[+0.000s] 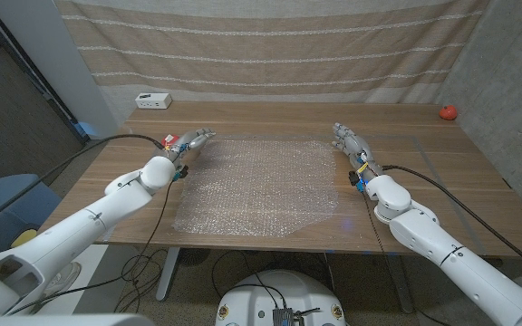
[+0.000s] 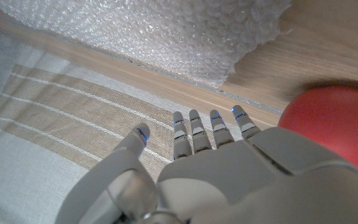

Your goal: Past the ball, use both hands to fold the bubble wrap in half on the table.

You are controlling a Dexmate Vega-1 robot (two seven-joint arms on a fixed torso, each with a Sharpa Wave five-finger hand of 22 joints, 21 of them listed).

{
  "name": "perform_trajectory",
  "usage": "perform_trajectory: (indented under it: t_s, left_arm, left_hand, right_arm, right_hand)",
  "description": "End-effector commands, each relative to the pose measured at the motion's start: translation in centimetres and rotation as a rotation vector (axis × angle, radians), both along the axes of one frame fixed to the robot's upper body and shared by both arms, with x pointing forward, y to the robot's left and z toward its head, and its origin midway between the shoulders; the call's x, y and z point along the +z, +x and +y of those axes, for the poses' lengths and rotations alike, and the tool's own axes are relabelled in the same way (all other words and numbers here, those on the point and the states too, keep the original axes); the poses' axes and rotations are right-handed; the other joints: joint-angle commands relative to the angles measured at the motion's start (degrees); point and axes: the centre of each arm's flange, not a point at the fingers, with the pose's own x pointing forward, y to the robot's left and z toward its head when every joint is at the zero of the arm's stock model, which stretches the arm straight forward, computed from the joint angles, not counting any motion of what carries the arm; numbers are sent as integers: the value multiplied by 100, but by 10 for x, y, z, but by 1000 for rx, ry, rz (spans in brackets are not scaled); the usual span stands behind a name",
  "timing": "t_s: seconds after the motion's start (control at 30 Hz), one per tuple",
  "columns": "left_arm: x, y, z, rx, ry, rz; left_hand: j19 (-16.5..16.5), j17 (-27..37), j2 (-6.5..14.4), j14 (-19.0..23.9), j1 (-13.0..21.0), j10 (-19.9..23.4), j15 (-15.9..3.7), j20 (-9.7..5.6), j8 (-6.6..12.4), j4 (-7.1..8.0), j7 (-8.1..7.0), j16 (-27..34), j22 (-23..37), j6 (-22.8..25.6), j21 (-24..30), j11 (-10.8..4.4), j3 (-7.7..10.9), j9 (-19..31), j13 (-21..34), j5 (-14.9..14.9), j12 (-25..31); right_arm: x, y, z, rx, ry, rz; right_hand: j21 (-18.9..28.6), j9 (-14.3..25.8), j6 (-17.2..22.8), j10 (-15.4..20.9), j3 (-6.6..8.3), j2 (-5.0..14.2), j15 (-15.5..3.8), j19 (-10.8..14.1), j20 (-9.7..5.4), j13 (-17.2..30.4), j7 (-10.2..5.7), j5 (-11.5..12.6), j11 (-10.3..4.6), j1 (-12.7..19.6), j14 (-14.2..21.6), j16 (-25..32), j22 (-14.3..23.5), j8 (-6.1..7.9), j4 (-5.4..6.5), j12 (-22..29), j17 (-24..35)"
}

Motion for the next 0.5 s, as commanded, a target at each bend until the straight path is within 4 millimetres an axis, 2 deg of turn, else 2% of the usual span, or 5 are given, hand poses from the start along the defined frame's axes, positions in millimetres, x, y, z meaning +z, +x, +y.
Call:
perform_trajectory:
  t_s: [0.03,0.23,0.5]
  left_arm:
    - [7,2,-6,55,172,4]
    - [9,5,-10,82,238,6]
    - [12,11,-9,79,259,24]
  left_hand:
    - [65,16,11,135,93,191,-56,10,54,-74,39,1,23,193,-24,7,22,11,13,-13,48]
    - [182,16,10,311,103,480,-108,-10,80,-123,105,4,25,506,-18,31,41,15,17,-17,82]
    - [354,21,17,414,96,865,-114,38,82,-154,204,-15,27,795,2,19,64,19,25,-19,138]
  right_arm:
    - [-12,-32,5,-89,-54,41]
    - [-21,-45,7,-148,-101,93]
    - [-28,-57,8,-204,-173,178]
  right_hand:
    - [46,15,99,99,41,8,-12,93,-22,28,9,-8,-18,121,120,59,7,37,-63,50,22]
    - [78,17,169,254,81,4,18,225,20,30,34,-20,20,236,318,116,9,43,-138,83,33]
    - [102,16,153,283,26,-164,57,344,145,32,47,-58,39,275,435,128,10,16,-233,64,32]
